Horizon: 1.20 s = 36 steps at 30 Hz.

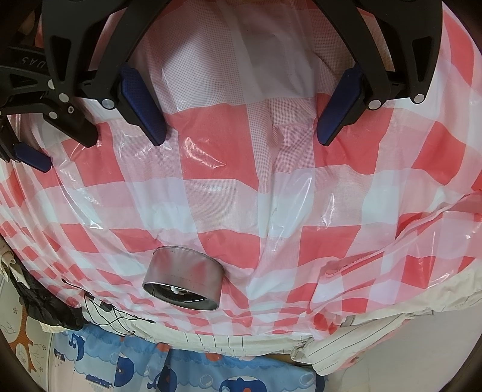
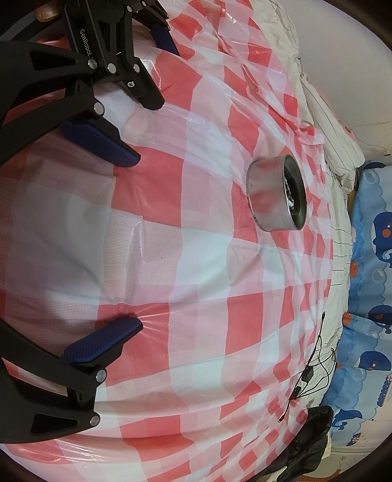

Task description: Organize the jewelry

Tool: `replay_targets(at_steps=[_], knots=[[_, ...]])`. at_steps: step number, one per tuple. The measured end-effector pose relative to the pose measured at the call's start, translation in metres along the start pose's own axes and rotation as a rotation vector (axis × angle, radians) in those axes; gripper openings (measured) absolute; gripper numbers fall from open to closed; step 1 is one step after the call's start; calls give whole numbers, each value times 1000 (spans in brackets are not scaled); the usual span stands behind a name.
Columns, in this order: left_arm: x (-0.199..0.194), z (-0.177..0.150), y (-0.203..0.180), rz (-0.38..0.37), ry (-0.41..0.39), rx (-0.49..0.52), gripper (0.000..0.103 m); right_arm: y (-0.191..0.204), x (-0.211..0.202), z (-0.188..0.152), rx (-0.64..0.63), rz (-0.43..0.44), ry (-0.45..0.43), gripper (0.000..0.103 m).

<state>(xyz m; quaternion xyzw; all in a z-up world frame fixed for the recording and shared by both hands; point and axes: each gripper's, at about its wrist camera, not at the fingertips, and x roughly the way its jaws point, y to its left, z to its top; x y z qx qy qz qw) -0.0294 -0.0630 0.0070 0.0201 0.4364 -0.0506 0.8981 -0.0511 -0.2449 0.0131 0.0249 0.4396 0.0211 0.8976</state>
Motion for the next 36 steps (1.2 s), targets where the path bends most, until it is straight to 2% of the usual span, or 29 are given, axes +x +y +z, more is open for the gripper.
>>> replay_targets(at_steps=[36], knots=[[1, -2, 1, -11, -8, -8, 96, -1, 0, 1, -2, 0, 1, 96]])
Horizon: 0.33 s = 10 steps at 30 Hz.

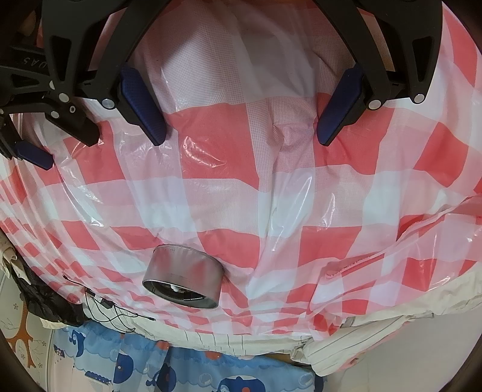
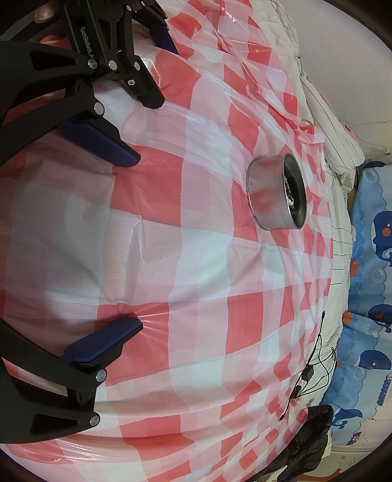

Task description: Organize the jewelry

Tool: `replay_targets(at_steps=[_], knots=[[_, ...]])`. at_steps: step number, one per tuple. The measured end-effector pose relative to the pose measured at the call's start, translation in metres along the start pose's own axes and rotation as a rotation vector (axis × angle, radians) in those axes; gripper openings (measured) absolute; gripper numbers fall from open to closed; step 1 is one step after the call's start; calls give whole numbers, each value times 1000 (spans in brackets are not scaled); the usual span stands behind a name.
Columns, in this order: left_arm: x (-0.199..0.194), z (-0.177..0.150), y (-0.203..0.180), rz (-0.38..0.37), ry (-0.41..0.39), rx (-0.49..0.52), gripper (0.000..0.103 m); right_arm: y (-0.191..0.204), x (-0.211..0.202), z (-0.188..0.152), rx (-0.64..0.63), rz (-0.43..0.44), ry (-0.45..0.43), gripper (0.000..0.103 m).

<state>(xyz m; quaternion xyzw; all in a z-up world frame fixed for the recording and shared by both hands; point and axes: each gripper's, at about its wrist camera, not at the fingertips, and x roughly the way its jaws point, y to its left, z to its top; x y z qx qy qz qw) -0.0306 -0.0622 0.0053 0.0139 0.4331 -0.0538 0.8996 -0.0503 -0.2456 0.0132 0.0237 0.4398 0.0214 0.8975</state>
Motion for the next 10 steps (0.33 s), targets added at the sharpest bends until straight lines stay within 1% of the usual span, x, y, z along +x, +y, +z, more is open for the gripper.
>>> replay_targets(at_steps=[10], knots=[[0, 1, -1, 17, 12, -2, 96, -2, 1, 0, 11, -4, 10, 96]])
